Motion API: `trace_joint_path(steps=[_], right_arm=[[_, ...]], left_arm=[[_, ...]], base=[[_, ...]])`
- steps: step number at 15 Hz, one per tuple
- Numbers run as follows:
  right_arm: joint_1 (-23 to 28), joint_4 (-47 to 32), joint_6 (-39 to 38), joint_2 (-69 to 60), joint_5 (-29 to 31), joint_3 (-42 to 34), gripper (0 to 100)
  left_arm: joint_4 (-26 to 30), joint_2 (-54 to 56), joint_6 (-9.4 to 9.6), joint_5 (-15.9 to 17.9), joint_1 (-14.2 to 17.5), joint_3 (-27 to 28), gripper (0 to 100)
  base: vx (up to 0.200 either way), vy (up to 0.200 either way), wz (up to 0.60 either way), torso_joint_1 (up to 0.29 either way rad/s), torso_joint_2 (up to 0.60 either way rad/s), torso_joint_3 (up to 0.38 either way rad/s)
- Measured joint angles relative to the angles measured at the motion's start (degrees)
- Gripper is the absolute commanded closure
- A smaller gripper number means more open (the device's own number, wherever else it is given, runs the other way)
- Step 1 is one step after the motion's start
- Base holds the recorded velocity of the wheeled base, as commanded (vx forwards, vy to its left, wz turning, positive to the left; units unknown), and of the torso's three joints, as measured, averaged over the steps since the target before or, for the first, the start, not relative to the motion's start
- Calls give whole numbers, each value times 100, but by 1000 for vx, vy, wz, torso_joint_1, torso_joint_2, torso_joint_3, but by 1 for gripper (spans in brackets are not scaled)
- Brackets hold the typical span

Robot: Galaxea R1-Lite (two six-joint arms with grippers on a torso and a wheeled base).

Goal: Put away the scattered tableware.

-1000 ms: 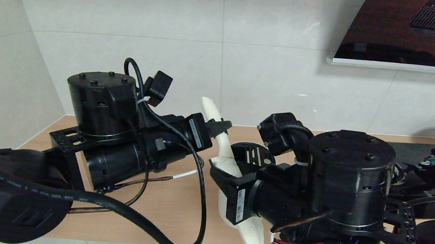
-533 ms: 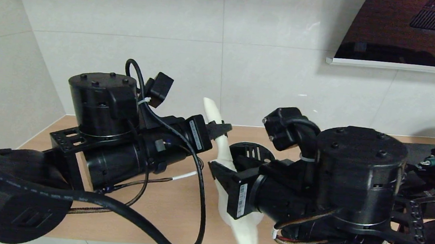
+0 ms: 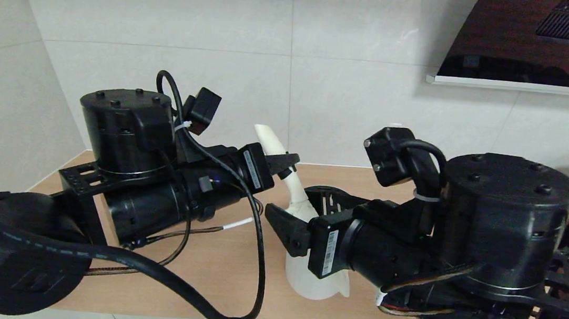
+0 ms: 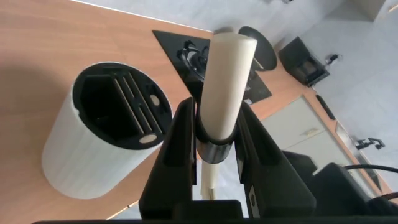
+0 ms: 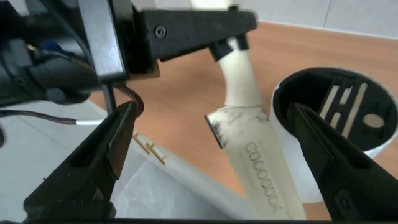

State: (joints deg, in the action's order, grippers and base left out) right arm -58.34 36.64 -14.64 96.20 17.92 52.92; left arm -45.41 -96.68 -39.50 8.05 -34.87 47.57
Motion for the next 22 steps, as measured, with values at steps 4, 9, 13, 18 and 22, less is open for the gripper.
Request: trace_joint_path(steps=[4,9,13,18,22], right_arm=[[510,-46,46,-405,-68,-50,0],[1041,-55,213,-614,-227,-96,0],[1096,-55,216,-606,-229,-99,0],[1106,-55,217,-601,-229,-99,0],[1111,-55,217,-601,-229,-99,0]], left_arm=[[-389,311,63,33,402,55,100],[-624,586,855,68,964,631,100],[-1570,390,1868,468,1039,276,100],[-3057,-338,2745,607,660,20,100],[-3082,-502,3068,618,354,-113,100]], base=[[0,0,0,0,0,0],[0,0,0,0,0,0],[0,0,0,0,0,0],[0,0,0,0,0,0],[0,0,0,0,0,0]])
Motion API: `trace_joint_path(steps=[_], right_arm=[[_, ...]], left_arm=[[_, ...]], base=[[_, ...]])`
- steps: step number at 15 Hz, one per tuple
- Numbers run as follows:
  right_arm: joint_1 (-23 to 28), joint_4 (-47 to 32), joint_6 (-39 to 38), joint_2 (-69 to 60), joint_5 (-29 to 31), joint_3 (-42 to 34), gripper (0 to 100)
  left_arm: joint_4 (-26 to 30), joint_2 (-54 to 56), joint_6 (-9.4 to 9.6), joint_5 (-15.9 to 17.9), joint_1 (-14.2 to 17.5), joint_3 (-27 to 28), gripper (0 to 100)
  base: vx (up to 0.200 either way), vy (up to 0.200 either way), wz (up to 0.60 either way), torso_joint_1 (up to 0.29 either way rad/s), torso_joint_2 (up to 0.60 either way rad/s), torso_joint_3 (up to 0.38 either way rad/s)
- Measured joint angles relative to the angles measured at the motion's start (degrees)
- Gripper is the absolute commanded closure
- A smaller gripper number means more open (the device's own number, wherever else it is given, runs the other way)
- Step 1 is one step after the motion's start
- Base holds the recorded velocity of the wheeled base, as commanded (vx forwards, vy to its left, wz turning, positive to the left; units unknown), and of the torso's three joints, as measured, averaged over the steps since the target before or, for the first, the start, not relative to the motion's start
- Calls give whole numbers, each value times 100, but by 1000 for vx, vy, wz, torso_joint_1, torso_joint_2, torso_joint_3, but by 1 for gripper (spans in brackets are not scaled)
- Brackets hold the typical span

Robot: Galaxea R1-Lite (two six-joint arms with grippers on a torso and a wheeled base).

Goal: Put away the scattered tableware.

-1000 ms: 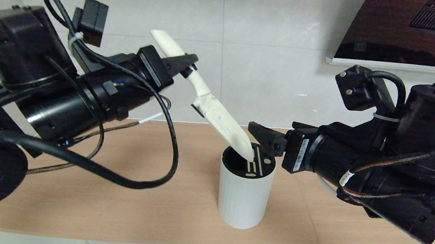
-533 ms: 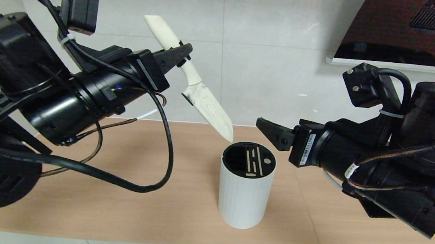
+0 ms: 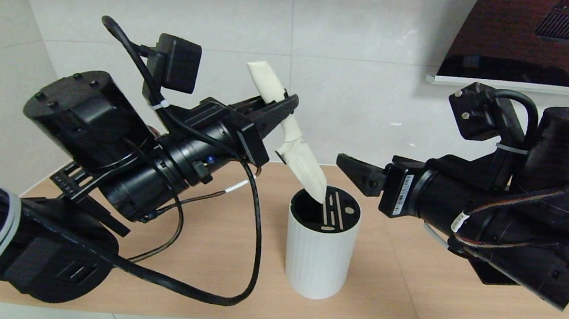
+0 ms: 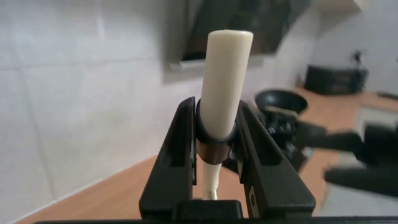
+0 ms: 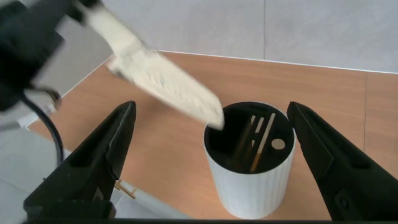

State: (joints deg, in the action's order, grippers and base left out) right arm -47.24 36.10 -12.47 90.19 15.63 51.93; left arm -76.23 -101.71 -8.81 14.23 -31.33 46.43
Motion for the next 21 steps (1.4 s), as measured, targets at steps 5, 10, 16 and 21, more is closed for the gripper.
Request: trace_joint_path(steps=[5,10,16,21], right_arm=[[-2,0,-1,0,0,0,0],[-2,2,0,2,2,0,0],[-2,0,-1,35,0,5,0],[-2,2,-1,28,7,21,0]], left_arm=[[24,-254,246,2,-45,-101,100],[30,-438,261,0,-87,-148,100],[28,-636,263,-2,-152,-157,100],[24,-866,261,-9,-218,-162,100]], base=[[0,0,0,0,0,0],[0,0,0,0,0,0],[0,0,0,0,0,0],[0,0,0,0,0,0]])
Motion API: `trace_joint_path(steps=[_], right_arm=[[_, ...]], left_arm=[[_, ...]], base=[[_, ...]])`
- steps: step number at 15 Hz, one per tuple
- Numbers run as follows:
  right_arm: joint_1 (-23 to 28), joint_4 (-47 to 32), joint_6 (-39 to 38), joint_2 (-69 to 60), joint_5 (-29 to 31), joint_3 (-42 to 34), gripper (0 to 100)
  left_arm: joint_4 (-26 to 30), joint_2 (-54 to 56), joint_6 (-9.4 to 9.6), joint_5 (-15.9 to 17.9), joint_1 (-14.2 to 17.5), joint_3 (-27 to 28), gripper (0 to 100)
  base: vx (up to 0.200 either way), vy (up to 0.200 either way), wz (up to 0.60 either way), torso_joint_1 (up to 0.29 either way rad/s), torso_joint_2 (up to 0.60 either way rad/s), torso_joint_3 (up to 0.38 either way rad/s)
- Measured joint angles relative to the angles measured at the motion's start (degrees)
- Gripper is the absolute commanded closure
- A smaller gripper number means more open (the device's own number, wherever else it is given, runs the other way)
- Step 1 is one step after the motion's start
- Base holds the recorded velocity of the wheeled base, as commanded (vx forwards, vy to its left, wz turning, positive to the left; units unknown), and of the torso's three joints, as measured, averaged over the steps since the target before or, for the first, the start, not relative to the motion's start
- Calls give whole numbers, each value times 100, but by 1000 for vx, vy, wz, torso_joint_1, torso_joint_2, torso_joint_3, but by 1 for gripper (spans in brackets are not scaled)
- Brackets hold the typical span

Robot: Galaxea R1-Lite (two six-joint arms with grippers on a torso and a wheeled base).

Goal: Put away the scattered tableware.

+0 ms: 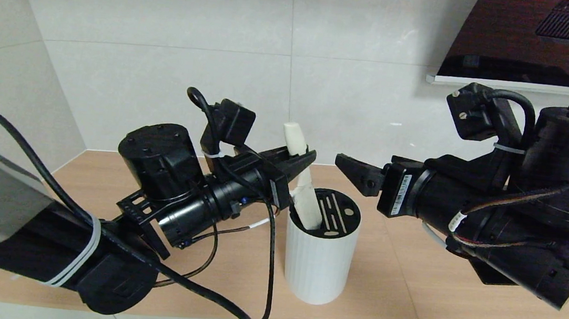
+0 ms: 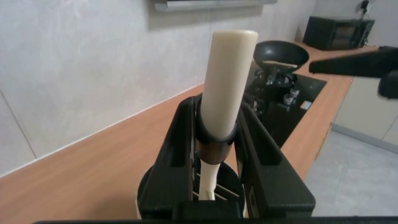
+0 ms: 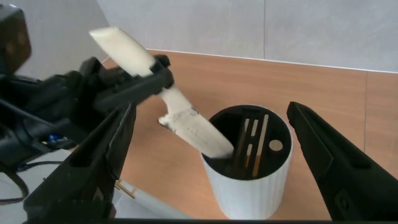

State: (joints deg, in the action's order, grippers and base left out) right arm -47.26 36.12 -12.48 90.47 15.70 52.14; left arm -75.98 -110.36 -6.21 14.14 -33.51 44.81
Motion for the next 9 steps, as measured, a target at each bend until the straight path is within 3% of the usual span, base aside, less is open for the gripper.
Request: trace_joint_path(steps=[9], right_arm=[[7,24,1,-33,11,17,0]], left_arm=[[-9,-631,-11,-32,-179,30,100]], base=[[0,0,0,0,0,0]])
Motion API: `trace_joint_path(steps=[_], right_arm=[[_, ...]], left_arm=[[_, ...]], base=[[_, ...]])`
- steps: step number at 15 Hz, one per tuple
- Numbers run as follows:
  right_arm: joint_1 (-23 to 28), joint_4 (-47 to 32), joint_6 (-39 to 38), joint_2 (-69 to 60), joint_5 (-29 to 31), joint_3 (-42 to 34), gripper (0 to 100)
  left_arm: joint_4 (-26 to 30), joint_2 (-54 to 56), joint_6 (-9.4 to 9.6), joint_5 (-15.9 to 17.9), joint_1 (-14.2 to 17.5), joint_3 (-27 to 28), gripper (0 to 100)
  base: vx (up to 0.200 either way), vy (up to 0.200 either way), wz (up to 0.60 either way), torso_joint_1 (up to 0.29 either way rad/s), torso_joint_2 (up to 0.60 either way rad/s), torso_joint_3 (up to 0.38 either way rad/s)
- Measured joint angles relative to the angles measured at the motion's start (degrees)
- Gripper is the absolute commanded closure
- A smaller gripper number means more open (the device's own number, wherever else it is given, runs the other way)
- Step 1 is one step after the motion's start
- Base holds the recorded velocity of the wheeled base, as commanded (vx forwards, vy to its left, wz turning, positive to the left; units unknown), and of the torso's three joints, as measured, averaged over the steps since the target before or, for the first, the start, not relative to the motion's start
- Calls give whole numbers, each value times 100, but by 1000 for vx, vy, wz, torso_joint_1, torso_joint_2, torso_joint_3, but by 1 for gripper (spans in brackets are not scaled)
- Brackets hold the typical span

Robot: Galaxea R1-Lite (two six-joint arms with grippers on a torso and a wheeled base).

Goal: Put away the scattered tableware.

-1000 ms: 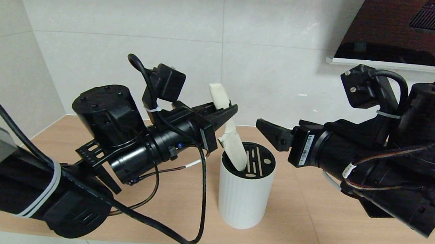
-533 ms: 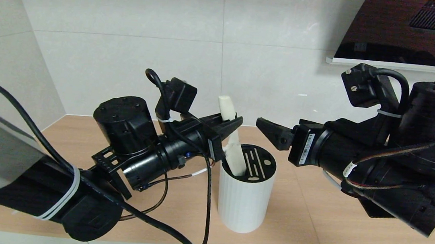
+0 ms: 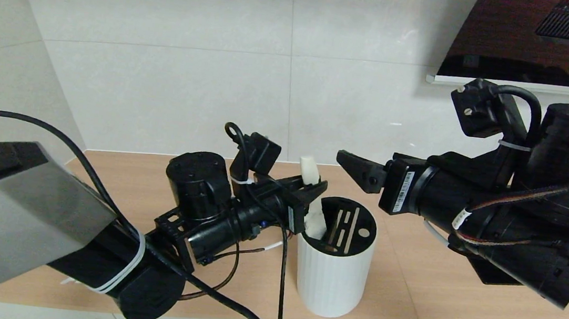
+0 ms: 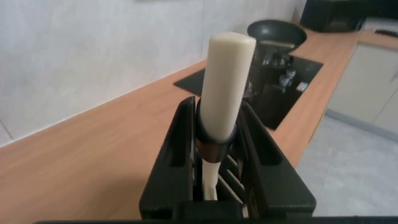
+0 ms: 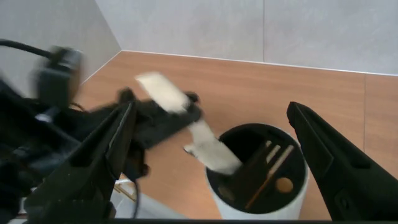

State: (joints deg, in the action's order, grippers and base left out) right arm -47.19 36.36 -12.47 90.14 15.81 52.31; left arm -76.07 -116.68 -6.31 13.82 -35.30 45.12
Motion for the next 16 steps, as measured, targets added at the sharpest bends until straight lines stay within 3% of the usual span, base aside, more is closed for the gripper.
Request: trace_joint_path(steps=[2,3,6,8,16], right_arm=[[4,0,0,0,2,4,0],[0,0,0,0,0,11,0],[4,4,-1,2,2,15,0],[63,6,-1,2,0,20,0],[345,-2,-6,-185,-5,74,0]], left_arm=[[-57,-79,-15,-17,-69,37,100],[-98,-102,-17,-22,-96,57,0],[-235,-129,-74,-107,-179,227,0],[-458,-129,-208,-201,-179,354,0],[-528,638,-304,-368,-59,295,0]], base=[[0,0,0,0,0,0],[0,0,0,0,0,0],[0,0,0,0,0,0],[0,0,0,0,0,0],[0,0,0,0,0,0]])
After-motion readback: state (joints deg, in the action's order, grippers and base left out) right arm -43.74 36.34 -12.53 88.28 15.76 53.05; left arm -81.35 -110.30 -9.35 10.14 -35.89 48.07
